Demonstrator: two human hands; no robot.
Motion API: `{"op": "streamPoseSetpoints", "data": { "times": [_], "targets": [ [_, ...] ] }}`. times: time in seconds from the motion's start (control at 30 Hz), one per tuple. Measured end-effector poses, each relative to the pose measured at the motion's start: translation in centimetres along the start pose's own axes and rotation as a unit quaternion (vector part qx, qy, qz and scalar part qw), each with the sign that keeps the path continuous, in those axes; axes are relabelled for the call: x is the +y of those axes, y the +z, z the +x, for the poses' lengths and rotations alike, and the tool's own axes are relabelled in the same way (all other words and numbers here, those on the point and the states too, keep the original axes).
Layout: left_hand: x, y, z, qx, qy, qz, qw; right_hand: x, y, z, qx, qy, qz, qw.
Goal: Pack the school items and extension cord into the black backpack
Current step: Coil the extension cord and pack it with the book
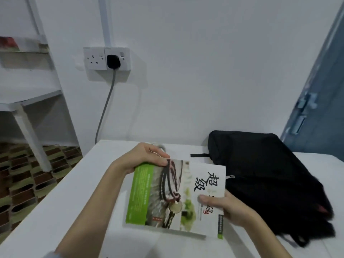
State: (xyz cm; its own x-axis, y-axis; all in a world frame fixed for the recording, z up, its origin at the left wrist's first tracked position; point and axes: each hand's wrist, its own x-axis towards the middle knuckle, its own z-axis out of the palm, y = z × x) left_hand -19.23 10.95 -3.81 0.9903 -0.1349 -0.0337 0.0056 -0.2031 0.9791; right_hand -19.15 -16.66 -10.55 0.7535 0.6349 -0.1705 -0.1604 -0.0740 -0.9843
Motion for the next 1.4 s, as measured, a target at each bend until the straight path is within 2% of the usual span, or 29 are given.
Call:
{"op": "streamPoseSetpoints", "data": {
  "times": [0.13, 0.2, 0.27, 0.3, 0.43, 0.5, 0.53, 0.6, 0.67, 0.7, 0.73, 0.8, 0.87, 0.9, 0.93, 0.97, 1.0, 1.07, 1.13, 1.17, 1.27, 1.3, 1.33, 1.4],
  "targets": [
    [0.9, 4.4, 3.8, -0.046, 0.03, -0.006, 0.998, -0.3, -3.9, -3.1, 0.117, -0.057, 0.025, 0.991],
    [0.7, 7.1, 6.0, -0.043, 0.03, -0.098, 0.994, -1.2, -6.1, -4.9, 0.146, -0.089, 0.033, 0.985],
    [0.2, 9.9, 8.1, -0.026, 0.014, -0.219, 0.975, -1.9, -8.4, -6.4, 0.188, -0.121, 0.064, 0.973],
    [-0.2, 11.1, 8.7, -0.017, 0.013, -0.233, 0.972, -2.0, -9.7, -6.9, 0.222, -0.128, 0.081, 0.963],
    [-1.7, 17.2, 10.4, -0.024, 0.018, -0.164, 0.986, -1.3, -15.7, -9.0, 0.34, -0.157, 0.15, 0.915],
    [-2.3, 19.3, 11.1, -0.058, 0.008, -0.173, 0.983, -0.8, -17.7, -9.8, 0.371, -0.159, 0.172, 0.898],
    [-2.6, 19.9, 11.3, -0.091, 0.013, -0.15, 0.984, -0.6, -18.5, -10.1, 0.378, -0.161, 0.184, 0.893],
    [-3.2, 21.1, 12.0, -0.183, 0.036, 0.04, 0.982, -0.2, -20.1, -10.6, 0.387, -0.164, 0.2, 0.885],
    [-3.5, 22.4, 12.4, -0.251, 0.064, 0.265, 0.929, 0.1, -21.4, -10.7, 0.394, -0.167, 0.211, 0.879],
    [-3.5, 22.7, 12.6, -0.26, 0.074, 0.317, 0.909, 0.1, -21.9, -10.6, 0.395, -0.169, 0.216, 0.877],
    [-3.2, 22.9, 12.9, -0.253, 0.081, 0.317, 0.91, 0.0, -22.4, -10.5, 0.395, -0.171, 0.225, 0.874],
    [-2.1, 23.2, 13.9, -0.201, 0.083, 0.263, 0.94, 0.0, -23.3, -10.7, 0.393, -0.173, 0.25, 0.868],
    [-1.4, 22.4, 15.3, -0.032, 0.128, 0.242, 0.961, -0.1, -23.7, -10.7, 0.377, -0.17, 0.286, 0.864],
    [-1.0, 22.3, 15.9, 0.075, 0.161, 0.268, 0.947, -0.2, -24.1, -11.0, 0.368, -0.168, 0.307, 0.861],
    [-0.6, 22.4, 16.3, 0.167, 0.186, 0.31, 0.917, -0.2, -24.5, -11.2, 0.36, -0.167, 0.327, 0.858],
    [-0.5, 22.8, 16.5, 0.23, 0.205, 0.347, 0.886, -0.3, -24.9, -11.4, 0.354, -0.165, 0.343, 0.854],
    [-0.7, 23.6, 16.8, 0.258, 0.231, 0.363, 0.865, -0.4, -25.3, -11.6, 0.351, -0.164, 0.356, 0.851],
    [-1.8, 25.6, 16.9, 0.24, 0.292, 0.363, 0.852, -0.7, -26.1, -12.0, 0.346, -0.162, 0.37, 0.847],
    [-3.3, 27.2, 16.9, 0.168, 0.338, 0.413, 0.829, -0.8, -26.6, -12.2, 0.342, -0.161, 0.376, 0.846],
    [-4.2, 27.7, 16.9, 0.136, 0.35, 0.473, 0.797, -0.8, -26.9, -12.1, 0.34, -0.158, 0.379, 0.846],
    [-6.0, 26.8, 17.6, 0.078, 0.363, 0.644, 0.669, -0.5, -27.5, -11.9, 0.338, -0.149, 0.385, 0.846],
    [-5.9, 26.2, 17.8, 0.08, 0.374, 0.656, 0.651, -0.5, -27.5, -11.9, 0.334, -0.146, 0.384, 0.848],
    [-5.6, 25.9, 18.3, 0.092, 0.392, 0.643, 0.652, -0.4, -27.7, -12.0, 0.332, -0.142, 0.381, 0.851],
    [-4.0, 25.3, 19.4, 0.135, 0.387, 0.601, 0.686, -0.2, -27.8, -12.2, 0.323, -0.129, 0.372, 0.861]
  ]
}}
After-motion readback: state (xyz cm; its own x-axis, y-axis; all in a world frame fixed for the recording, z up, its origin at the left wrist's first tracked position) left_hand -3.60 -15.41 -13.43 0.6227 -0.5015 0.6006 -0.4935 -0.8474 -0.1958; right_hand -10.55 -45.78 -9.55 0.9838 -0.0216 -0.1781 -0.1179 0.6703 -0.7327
